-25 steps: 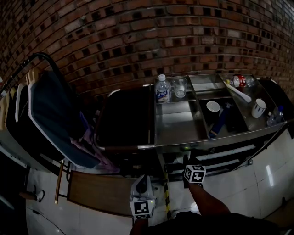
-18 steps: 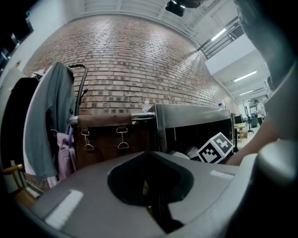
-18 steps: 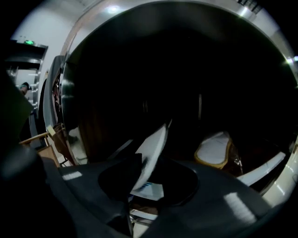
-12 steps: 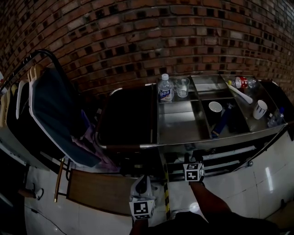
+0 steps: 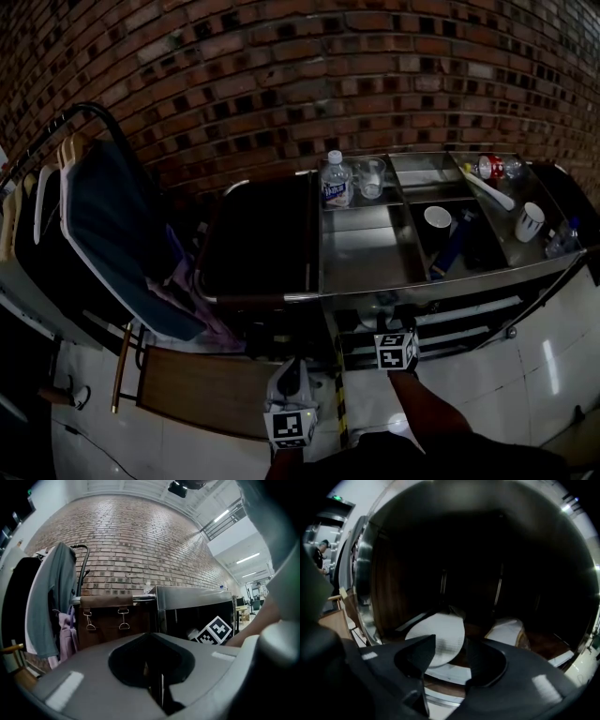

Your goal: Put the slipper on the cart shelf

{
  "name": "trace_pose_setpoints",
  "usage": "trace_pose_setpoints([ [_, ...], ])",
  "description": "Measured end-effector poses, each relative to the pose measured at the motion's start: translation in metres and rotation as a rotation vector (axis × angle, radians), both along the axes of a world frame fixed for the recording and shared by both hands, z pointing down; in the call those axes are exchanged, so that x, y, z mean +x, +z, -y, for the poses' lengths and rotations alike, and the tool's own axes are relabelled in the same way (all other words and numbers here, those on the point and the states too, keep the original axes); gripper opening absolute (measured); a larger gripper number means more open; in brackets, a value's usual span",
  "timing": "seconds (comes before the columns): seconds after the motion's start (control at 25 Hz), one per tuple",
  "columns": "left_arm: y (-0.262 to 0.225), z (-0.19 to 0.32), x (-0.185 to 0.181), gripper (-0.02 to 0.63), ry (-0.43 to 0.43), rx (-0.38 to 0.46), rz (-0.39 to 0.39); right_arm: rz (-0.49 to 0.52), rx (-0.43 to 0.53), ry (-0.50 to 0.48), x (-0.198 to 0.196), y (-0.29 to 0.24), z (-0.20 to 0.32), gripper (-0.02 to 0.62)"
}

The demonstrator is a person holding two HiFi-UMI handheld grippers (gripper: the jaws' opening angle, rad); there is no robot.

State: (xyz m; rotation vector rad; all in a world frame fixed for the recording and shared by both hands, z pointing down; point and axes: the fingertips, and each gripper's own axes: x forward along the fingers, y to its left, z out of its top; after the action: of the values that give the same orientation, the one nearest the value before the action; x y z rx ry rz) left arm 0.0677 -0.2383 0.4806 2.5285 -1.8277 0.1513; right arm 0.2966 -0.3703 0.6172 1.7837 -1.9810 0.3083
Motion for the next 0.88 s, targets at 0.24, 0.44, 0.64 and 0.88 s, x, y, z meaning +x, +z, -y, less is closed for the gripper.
trace_pose_setpoints([
  [0.24,-0.019,-0.002,0.016,0.015,0.046,0.031,-0.019,0.07,0.082,-0.056,-0.009,-0.043,-0.031,0.142],
  [0.44,-0.014,0.0,0.029,0.015,0.076,0.039,-0.01,0.049,0.17,-0.152,-0.026,-0.082,-0.068,0.08],
  [0.64,-0.027,-0.006,0.046,0.015,0.121,0.048,-0.035,0.037,0.236,-0.161,-0.035,-0.104,-0.102,0.003],
  [0.88,-0.045,-0.014,0.05,0.015,0.132,0.034,-0.098,0.119,0.312,-0.146,-0.041,-0.128,-0.139,0.002],
])
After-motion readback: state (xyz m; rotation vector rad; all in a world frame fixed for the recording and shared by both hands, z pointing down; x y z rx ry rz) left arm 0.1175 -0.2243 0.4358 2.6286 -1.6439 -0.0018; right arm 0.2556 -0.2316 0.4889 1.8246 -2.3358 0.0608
